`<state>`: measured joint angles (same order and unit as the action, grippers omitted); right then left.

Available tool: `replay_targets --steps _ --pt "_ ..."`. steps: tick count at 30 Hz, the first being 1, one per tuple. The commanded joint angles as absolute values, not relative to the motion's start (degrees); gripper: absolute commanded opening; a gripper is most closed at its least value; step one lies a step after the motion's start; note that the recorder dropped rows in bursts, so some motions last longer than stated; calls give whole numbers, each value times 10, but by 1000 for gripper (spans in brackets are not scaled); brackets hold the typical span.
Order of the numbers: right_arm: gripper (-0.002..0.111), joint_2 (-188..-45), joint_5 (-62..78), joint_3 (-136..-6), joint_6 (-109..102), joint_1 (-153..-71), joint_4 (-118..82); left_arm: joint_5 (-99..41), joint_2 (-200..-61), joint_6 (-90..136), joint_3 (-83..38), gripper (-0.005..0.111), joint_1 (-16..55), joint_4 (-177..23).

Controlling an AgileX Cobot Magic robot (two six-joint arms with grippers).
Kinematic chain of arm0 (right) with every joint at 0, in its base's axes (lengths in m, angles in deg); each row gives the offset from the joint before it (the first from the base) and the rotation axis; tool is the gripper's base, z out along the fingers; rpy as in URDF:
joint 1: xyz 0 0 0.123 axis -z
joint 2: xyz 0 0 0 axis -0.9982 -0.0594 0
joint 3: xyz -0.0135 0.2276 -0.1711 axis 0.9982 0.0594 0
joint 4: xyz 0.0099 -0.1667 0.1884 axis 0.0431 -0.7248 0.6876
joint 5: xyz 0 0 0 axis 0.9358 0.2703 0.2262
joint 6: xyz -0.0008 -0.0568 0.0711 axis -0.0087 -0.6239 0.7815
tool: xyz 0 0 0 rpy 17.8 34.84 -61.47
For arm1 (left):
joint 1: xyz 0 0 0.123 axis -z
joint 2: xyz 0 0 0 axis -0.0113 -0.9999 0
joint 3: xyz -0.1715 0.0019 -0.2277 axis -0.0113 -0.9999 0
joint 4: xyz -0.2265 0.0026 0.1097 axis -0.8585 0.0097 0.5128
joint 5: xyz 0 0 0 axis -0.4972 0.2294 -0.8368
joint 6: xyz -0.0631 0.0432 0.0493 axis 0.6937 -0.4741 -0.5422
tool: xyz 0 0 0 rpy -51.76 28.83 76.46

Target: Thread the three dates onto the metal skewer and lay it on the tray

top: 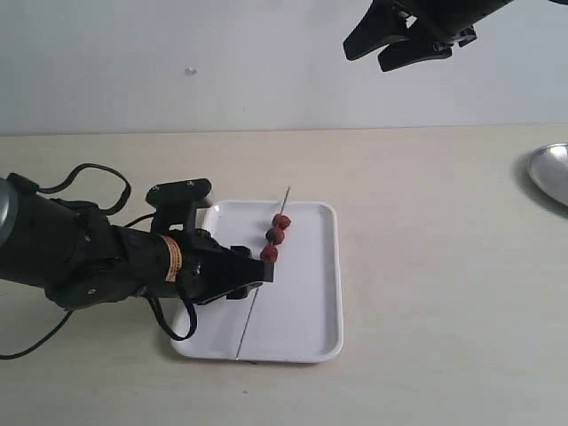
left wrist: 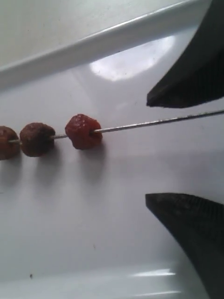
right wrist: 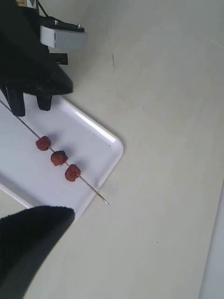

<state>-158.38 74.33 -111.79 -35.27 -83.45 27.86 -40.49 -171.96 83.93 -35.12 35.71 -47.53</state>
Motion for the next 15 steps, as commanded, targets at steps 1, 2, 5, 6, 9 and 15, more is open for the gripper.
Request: replay_targets --steps 1,2,5,6,9,15 --pt "64 -1578 737 -1118 -354 -833 284 -389 -1714 844 -353 57 363 -474" --pt "64 -1578 737 -1118 -354 -833 284 -384 -1714 844 -353 57 366 -474" --pt "64 -1578 737 -1118 -354 -833 284 -379 -1711 844 -353 57 376 -474" --pt "64 -1578 737 -1118 -354 -833 284 -381 -1710 844 -353 57 379 -474" --pt "64 -1578 738 -1118 -354 -833 284 -382 -1691 836 -353 57 388 -468" --pt "52 -1578 743 -1118 -354 -833 284 -380 -1619 836 -373 43 393 -432"
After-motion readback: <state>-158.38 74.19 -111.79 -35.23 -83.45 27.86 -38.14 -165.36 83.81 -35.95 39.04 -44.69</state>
